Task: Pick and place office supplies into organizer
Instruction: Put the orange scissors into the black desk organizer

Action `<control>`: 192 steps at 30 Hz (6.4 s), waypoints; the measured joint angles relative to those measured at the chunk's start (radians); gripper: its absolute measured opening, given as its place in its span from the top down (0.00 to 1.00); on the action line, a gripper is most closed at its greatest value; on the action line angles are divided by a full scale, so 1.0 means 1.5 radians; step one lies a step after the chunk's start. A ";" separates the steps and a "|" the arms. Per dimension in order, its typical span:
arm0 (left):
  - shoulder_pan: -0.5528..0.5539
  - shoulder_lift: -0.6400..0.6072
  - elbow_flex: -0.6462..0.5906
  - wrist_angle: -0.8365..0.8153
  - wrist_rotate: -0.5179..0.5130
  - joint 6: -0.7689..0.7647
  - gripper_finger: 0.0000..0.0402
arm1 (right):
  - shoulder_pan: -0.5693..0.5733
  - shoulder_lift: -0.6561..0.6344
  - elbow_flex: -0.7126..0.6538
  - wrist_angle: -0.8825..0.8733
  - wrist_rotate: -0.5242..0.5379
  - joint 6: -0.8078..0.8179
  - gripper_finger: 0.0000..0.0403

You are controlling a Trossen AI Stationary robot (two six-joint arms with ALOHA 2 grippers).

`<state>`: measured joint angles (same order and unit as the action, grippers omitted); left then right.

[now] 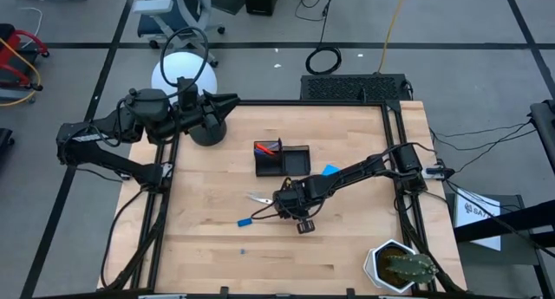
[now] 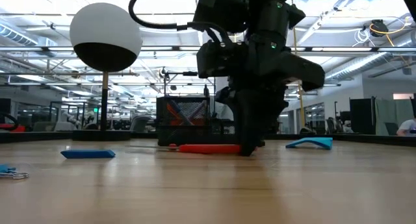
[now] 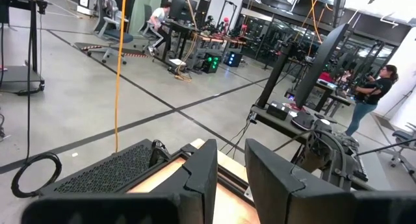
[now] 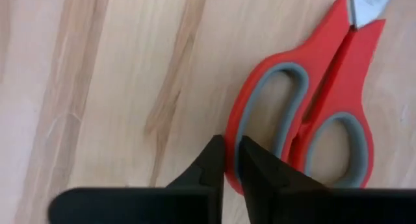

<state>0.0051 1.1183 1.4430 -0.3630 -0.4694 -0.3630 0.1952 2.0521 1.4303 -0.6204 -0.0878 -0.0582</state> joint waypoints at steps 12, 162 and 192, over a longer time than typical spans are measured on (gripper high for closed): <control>0.000 0.000 0.000 0.000 0.000 0.000 0.79 | -0.030 -0.016 -0.004 0.015 -0.031 0.029 0.96; 0.087 0.185 0.000 0.483 0.698 -0.247 0.66 | -0.137 -0.340 -0.001 0.984 -0.263 0.357 0.96; 0.088 0.123 0.000 0.364 0.664 -0.134 0.93 | -0.161 -0.353 -0.001 0.983 -0.226 0.375 0.73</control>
<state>0.1379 1.3030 1.4425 0.1831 0.5262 -0.5636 -0.0470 1.5232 1.4284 0.8539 -0.4269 0.5045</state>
